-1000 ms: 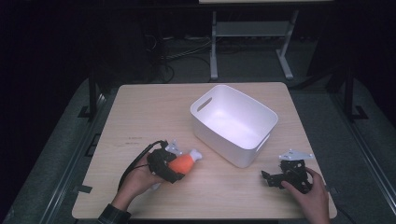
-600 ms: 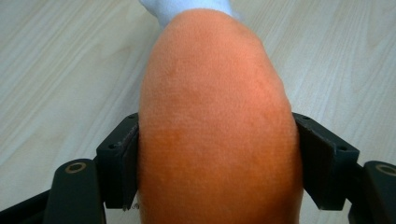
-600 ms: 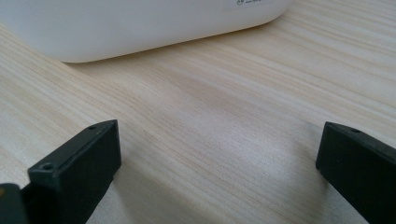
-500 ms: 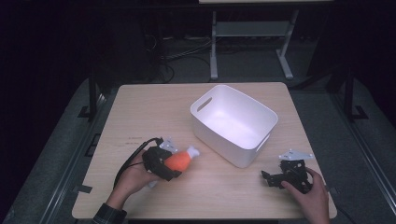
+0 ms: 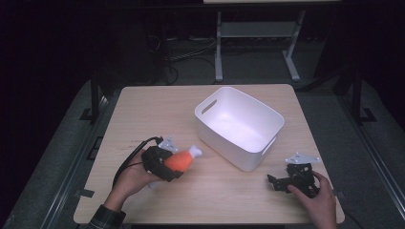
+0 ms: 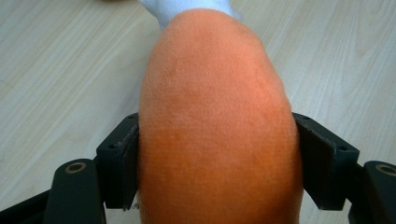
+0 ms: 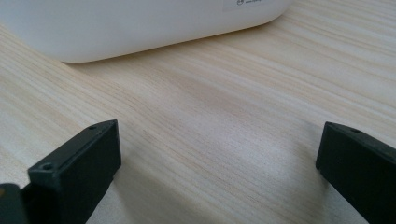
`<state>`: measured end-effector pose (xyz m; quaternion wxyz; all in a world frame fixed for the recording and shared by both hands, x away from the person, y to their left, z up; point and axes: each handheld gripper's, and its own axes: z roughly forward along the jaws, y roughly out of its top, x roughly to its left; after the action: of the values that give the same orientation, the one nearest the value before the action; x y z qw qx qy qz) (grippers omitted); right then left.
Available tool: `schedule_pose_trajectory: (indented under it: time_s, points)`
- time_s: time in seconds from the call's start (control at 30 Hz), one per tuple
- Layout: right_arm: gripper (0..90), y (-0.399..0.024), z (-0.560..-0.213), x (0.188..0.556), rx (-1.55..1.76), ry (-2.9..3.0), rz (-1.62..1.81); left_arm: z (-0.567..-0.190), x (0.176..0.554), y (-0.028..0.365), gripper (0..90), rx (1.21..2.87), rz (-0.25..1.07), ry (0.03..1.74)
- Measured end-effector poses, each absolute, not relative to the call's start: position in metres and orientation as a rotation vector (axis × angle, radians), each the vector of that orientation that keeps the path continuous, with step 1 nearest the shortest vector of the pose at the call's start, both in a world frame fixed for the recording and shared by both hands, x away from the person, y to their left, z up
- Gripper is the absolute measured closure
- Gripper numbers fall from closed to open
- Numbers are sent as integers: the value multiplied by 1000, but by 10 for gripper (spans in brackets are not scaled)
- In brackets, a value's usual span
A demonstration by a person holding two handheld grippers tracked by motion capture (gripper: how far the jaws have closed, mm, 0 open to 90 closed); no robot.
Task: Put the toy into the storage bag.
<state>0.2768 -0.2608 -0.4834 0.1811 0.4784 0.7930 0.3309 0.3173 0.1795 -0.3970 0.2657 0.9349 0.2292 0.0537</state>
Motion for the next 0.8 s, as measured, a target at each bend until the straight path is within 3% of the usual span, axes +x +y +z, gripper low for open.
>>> schedule_pose_trajectory:
  time_s: [0.8]
  points:
    - [0,-261,-483,277,1352,2239,935,-367,331,178,254,2508,166,591]
